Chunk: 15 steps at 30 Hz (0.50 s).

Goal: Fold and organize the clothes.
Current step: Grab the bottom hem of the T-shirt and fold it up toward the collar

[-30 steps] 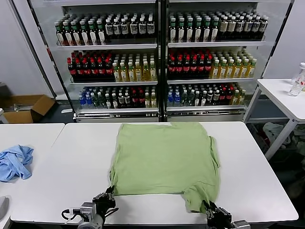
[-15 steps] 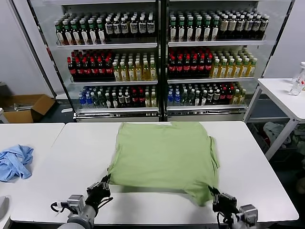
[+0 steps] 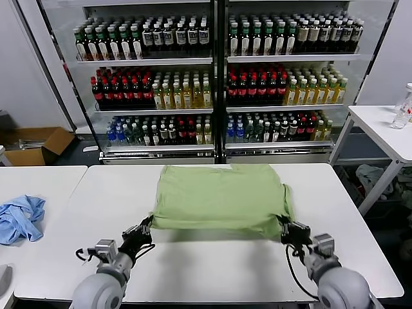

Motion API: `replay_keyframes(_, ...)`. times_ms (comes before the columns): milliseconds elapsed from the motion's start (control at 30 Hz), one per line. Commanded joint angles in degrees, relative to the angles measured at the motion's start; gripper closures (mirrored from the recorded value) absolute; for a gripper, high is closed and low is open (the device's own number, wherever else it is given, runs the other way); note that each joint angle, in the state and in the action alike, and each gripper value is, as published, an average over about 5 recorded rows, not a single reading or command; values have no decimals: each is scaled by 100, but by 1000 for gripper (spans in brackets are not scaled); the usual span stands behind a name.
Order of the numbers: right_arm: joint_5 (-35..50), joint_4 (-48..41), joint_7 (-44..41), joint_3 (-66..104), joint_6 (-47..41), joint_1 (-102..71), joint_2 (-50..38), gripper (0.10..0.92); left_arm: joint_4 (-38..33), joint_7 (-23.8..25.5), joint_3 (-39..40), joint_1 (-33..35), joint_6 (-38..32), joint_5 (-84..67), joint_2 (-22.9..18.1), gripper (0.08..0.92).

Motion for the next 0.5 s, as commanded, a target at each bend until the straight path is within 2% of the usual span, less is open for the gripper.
replay_keyframes(33, -403, -764, -71, -661, -64, 1075, -20, 915, 921, 35, 564, -918, -52, 235, 72, 916)
replay_keyframes(200, -782, -588, -225, -655, -405, 865, 80, 850, 780, 112, 559, -790, -53, 464, 37, 903)
replay_keyframes(367, -847, -395, -177, -463, 206, 219, 199, 712, 316, 45, 429, -251, -116, 740, -95, 785)
replay_keyframes(500, -909, -317, -92, -248, 235, -51, 234, 599, 129, -6, 303, 176, -136, 816, -156, 673)
